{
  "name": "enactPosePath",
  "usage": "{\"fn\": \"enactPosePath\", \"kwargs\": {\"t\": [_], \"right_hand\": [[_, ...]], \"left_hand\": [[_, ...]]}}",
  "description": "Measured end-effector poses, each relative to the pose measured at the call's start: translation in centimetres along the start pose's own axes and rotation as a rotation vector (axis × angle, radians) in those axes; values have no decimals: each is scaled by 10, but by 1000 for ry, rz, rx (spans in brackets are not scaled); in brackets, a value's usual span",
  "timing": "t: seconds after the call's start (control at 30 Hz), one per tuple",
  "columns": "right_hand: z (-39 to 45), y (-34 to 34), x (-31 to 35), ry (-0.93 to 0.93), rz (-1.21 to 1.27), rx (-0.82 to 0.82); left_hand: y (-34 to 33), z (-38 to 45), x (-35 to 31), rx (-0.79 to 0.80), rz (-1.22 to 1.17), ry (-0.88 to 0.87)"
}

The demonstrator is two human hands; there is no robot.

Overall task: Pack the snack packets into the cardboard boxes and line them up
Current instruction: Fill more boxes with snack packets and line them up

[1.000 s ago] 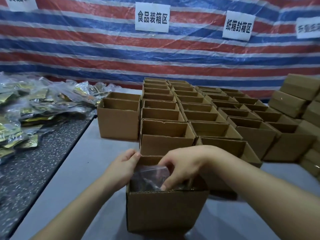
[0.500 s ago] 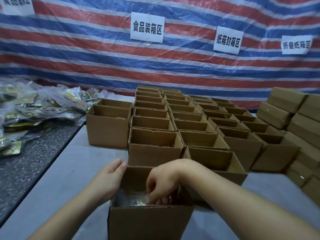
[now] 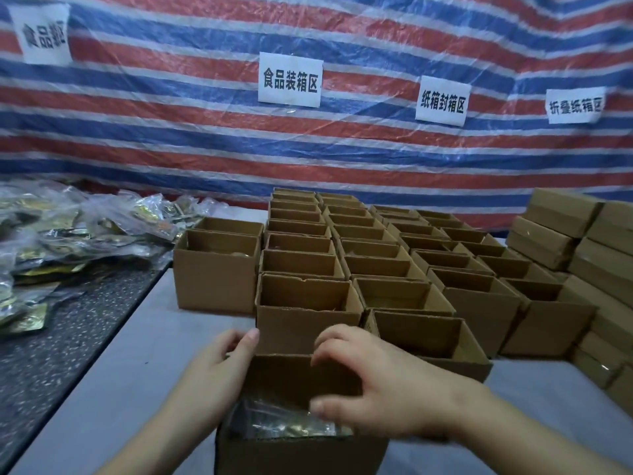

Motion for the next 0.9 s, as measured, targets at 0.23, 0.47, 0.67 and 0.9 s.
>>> {"fn": "enactPosePath", "kwargs": {"t": [0.23, 0.47, 0.67, 0.9], "right_hand": [[17, -47, -15, 30, -282, 48], [71, -63, 42, 63, -416, 65], [124, -83, 92, 152, -486, 53], [190, -64, 86, 62, -653, 11]], "left_hand": [[-3, -22, 7, 41, 354, -101], [61, -9, 44, 20, 325, -105], [122, 13, 82, -81, 289, -64], [132, 92, 91, -152, 334, -77]]}}
Point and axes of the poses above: each hand's wrist, its own z-axis towards the middle knuckle, its own y-axis out of the back of the hand, x = y × z, the point moved 3 cm from there along z, towards the middle knuckle, and after that the axes turned 7 degrees about z, right-handed, at the moved point
